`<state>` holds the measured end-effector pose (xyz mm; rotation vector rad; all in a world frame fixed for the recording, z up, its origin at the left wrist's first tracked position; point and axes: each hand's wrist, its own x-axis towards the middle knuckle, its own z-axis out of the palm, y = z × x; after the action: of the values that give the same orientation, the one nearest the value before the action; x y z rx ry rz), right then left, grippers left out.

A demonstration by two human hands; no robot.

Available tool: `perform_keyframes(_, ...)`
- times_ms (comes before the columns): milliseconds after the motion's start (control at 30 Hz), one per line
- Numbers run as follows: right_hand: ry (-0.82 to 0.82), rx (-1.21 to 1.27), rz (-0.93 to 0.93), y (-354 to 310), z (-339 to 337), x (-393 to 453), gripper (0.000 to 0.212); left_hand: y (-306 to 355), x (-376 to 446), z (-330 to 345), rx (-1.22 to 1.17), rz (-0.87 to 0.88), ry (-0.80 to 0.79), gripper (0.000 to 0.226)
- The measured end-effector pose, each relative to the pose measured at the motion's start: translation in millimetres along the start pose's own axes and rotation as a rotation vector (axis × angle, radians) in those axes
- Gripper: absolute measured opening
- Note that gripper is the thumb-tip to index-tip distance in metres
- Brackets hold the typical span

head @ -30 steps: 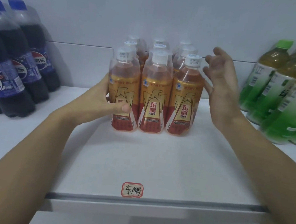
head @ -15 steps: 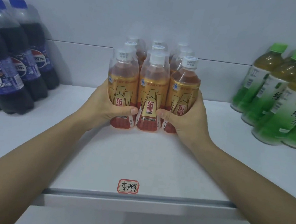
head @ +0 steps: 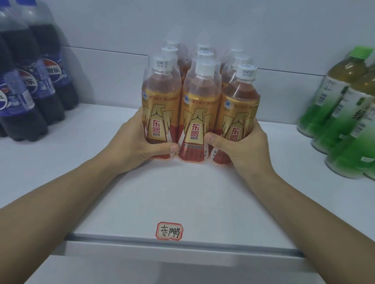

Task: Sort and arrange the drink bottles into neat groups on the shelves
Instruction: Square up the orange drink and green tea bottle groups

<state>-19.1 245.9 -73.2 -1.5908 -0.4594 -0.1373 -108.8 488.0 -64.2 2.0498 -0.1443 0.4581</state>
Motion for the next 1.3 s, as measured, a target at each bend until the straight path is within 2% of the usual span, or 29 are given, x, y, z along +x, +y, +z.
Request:
perform_keyframes(67, 0.002, 0.006, -0.020, -0.4, 1.1, -0.5, 0.082, 1.6, -0.1, -0.1, 0.033, -0.002, 0.007, 0.076)
perform_keyframes(200, 0.023, -0.051, -0.087, -9.1, 5.1, -7.9, 0.131, 7.1, -2.8, 3.4, 0.093, -0.045, 0.072, 0.081)
perform_keyframes(267, 0.034, -0.106, -0.117, -11.5, 7.2, -12.5, 0.138, 8.9, -3.7, 6.2, 0.133, -0.058, 0.131, 0.085)
perform_keyframes(567, 0.068, -0.229, -0.102, -12.4, 7.2, -14.2, 0.131, 12.4, -3.2, 9.1, 0.275, -0.132, 0.202, 0.087)
perform_keyframes(767, 0.050, -0.216, -0.068, -17.0, 6.7, -17.9, 0.133, 13.2, -6.9, 5.3, 0.209, -0.108, 0.159, 0.092)
perform_keyframes(800, 0.052, -0.210, -0.069, -17.9, 6.2, -18.7, 0.133, 14.0, -7.2, 5.1, 0.206, -0.100, 0.164, 0.098)
perform_keyframes(900, 0.052, -0.138, -0.044, -22.5, 6.7, -21.0, 0.125, 18.3, -9.0, 1.8, 0.129, -0.102, 0.202, 0.135)
perform_keyframes(967, 0.042, -0.044, 0.011, -27.8, 8.1, -19.6, 0.109, 21.7, -10.8, -2.2, 0.087, -0.123, 0.252, 0.140)
perform_keyframes(1000, 0.036, -0.013, 0.044, -30.4, 7.3, -19.1, 0.101, 24.8, -14.8, -3.9, 0.095, -0.142, 0.285, 0.133)
perform_keyframes(1067, 0.065, -0.034, 0.090, -34.3, 0.4, -24.3, 0.089, 31.9, -28.0, -5.1, 0.144, -0.132, 0.399, 0.102)
perform_keyframes(1167, 0.062, -0.382, 0.010, -37.0, -30.7, -46.1, 0.064, 52.4, -49.2, 1.4, 0.323, 0.138, 0.523, 0.037)
perform_keyframes(1233, -0.047, -0.733, -0.143, -38.4, -66.2, -58.2, 0.050, 70.3, -57.6, 18.9, 0.314, 0.280, 0.428, 0.018)
perform_keyframes(1300, -0.191, -0.964, -0.273, -47.7, -107.0, -67.1, 0.042, 92.1, -60.6, 48.9, 0.176, 0.278, 0.256, 0.016)
